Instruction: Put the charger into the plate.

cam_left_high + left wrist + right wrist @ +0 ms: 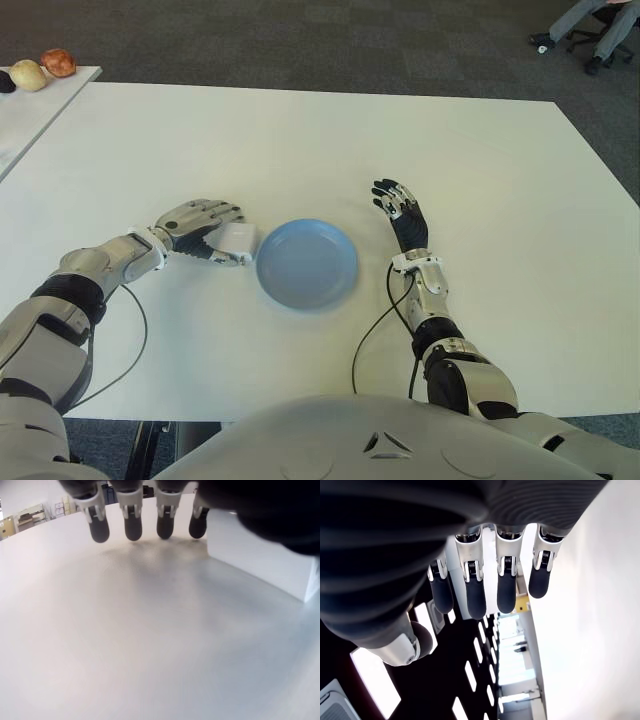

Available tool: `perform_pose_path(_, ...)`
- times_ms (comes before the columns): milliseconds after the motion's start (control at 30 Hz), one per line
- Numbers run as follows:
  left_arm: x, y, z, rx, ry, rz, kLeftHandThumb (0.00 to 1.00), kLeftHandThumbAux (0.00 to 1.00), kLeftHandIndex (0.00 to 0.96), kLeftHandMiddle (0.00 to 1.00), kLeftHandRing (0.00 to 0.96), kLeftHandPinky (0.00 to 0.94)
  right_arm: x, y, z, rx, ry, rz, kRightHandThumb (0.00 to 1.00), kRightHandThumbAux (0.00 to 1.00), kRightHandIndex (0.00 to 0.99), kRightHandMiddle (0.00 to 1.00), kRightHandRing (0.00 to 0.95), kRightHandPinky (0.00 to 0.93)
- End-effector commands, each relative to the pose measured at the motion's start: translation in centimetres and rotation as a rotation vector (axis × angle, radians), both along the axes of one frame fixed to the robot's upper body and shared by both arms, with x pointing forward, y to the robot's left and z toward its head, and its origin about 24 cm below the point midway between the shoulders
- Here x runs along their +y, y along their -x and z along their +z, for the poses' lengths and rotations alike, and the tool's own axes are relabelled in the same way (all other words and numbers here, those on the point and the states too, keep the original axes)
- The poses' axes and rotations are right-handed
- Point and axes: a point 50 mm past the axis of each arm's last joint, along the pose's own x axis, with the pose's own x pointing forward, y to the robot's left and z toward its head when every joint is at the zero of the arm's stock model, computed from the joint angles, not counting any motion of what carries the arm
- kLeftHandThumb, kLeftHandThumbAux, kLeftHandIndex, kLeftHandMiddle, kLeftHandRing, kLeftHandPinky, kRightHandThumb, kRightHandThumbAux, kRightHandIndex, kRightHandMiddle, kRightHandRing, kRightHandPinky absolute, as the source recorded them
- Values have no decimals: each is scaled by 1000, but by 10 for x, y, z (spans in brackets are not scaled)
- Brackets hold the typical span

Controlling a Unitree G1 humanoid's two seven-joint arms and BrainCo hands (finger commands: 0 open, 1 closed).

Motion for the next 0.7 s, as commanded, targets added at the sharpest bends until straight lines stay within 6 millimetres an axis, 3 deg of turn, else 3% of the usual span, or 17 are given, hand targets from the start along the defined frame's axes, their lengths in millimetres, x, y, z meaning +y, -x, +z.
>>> perform_pose_path(33,-1,11,-15,57,-13,-2,307,186,0,0,0,0,-6,27,-33,171,-19,-24,31,624,223,259,214,202)
perform_pose_path(467,0,13,-16,29,-4,1,309,199,0,3,0,0,-6,26,-34,182,-12,-25,9,620,207,269,221,204)
perform_pose_path(600,0,13,-16,6,7,3,384,253,116,216,197,181,-6,26,-34,186,-10,-26,6,613,204,274,225,201)
perform_pose_path(667,0,12,-15,-18,18,7,462,299,250,431,416,377,-6,26,-34,187,-10,-27,4,611,202,275,225,199)
perform_pose_path(700,0,12,-15,-28,23,9,478,309,274,471,454,414,-6,26,-34,188,-9,-27,4,611,201,275,225,199)
